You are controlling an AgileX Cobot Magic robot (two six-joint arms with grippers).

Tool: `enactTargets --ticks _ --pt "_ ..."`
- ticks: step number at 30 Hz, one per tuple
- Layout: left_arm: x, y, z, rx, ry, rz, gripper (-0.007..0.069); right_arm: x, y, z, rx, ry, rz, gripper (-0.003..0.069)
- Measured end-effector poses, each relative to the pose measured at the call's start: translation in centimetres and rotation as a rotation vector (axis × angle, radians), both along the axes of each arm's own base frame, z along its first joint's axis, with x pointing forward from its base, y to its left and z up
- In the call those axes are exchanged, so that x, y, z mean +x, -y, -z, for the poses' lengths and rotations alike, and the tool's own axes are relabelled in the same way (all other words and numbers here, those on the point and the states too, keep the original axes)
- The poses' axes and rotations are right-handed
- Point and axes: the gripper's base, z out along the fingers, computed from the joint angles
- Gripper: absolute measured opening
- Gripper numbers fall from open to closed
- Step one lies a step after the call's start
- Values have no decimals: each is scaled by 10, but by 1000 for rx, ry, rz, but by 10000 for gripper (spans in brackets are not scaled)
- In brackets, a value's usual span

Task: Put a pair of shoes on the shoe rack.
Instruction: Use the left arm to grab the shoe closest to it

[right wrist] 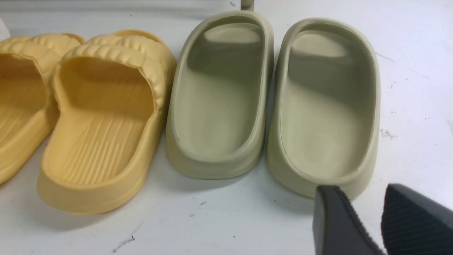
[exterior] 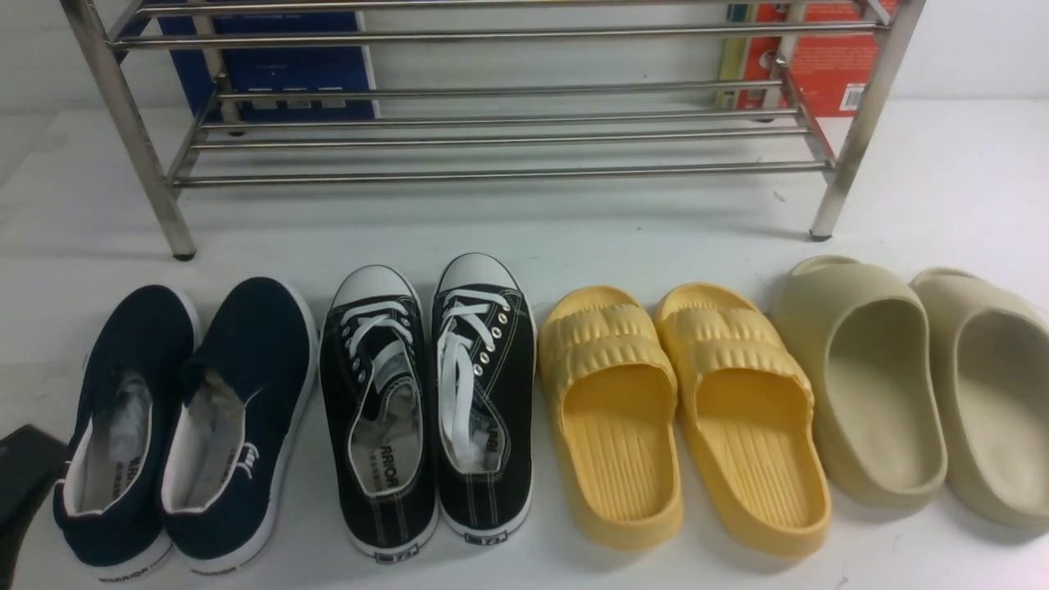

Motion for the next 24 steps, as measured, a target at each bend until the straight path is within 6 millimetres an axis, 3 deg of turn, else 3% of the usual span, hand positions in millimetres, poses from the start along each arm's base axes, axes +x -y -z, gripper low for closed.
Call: enactTargets --ticks 4,5,7,10,11,12,16,24 --pt "26 3 -31 218 -270 131 -13 0 0 0 0 0 0 239" --pt "28 3 -32 227 -285 135 -13 0 0 0 0 0 0 239" --pt "57 -2 -39 342 -499 189 -13 0 0 0 0 0 0 239" --pt "93 -11 -40 430 -670 208 -13 0 0 0 0 0 0 239" --pt "93 -11 -39 434 -670 207 -13 0 0 0 0 0 0 239" --pt "111 -14 -33 452 -742 217 -13 0 0 0 0 0 0 239" --pt "146 -19 -7 466 -876 240 -13 0 0 0 0 0 0 239" --pt "179 -29 27 579 -958 231 -7 0 0 0 0 0 0 239"
